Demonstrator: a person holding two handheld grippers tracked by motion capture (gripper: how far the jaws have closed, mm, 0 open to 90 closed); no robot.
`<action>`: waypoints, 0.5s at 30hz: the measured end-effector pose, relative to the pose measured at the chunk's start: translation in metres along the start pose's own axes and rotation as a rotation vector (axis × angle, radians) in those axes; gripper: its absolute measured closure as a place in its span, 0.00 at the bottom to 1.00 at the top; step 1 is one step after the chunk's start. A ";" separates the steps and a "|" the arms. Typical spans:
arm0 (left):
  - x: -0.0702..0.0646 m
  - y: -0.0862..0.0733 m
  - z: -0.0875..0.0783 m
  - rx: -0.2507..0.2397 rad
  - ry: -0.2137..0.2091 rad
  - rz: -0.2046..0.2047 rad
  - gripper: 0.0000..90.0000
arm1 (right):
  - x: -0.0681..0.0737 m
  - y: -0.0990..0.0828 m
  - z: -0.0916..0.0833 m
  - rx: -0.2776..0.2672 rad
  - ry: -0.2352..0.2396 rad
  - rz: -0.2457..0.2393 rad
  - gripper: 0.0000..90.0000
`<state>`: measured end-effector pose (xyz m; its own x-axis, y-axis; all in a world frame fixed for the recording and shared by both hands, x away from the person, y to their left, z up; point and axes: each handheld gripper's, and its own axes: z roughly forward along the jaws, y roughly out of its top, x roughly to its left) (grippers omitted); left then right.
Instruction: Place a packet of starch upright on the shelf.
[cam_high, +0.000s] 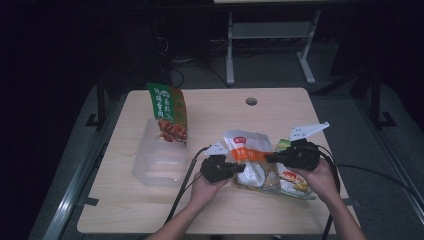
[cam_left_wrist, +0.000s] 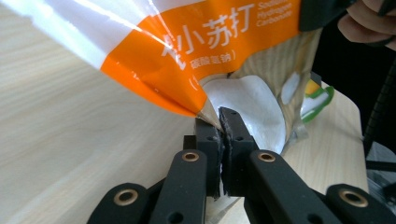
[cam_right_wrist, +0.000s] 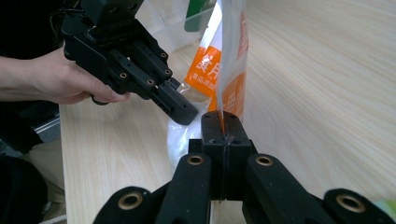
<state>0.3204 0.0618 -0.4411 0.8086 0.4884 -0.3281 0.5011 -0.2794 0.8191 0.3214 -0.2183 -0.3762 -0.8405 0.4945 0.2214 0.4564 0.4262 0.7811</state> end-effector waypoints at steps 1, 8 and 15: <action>-0.001 0.000 -0.002 -0.005 0.011 0.003 0.98 | 0.001 0.000 0.000 -0.005 0.000 0.000 1.00; -0.002 -0.005 -0.009 0.005 0.065 0.055 0.98 | 0.001 0.000 0.009 0.001 -0.004 0.001 0.98; -0.007 -0.005 -0.011 0.015 0.082 0.098 0.98 | 0.006 0.007 0.017 0.092 -0.038 0.002 0.82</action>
<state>0.3084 0.0687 -0.4381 0.8261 0.5241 -0.2071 0.4262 -0.3406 0.8381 0.3242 -0.1990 -0.3798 -0.8288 0.5229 0.1991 0.4843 0.4925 0.7231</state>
